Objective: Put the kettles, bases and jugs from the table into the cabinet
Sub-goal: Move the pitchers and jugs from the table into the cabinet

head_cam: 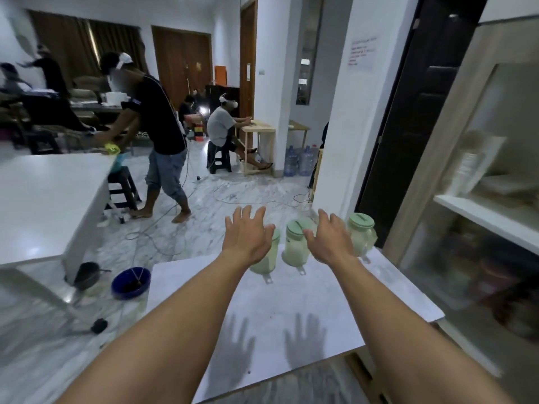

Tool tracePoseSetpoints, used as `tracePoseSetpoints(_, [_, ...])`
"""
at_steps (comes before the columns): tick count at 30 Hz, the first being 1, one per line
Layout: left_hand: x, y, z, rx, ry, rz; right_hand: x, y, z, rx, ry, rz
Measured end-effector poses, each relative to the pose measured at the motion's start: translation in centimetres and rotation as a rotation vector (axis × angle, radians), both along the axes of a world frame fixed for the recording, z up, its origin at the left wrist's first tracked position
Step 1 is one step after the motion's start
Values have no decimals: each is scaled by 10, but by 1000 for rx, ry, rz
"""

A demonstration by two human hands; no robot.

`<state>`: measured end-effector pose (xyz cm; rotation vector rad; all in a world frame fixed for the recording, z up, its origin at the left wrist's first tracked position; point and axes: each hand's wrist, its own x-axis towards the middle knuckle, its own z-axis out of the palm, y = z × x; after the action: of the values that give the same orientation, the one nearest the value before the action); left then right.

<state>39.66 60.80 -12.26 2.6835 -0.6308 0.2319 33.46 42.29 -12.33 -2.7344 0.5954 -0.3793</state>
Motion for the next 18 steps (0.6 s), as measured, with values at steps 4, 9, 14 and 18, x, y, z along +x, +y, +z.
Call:
tracePoseSetpoints(4, [24,3,-23,19,30,20,33,6,-22,27,-4,15])
tracePoseSetpoints(9, [52,-14,-68,-1,108,0,68,-3,-61,115,21,37])
tracePoseSetpoints(14, [77,-41,-110,-37,146,14,91,-32,-101,167,26,38])
tracePoseSetpoints(18, [97,-70,-140,-119,207,96,118,-65,-128,248,48,19])
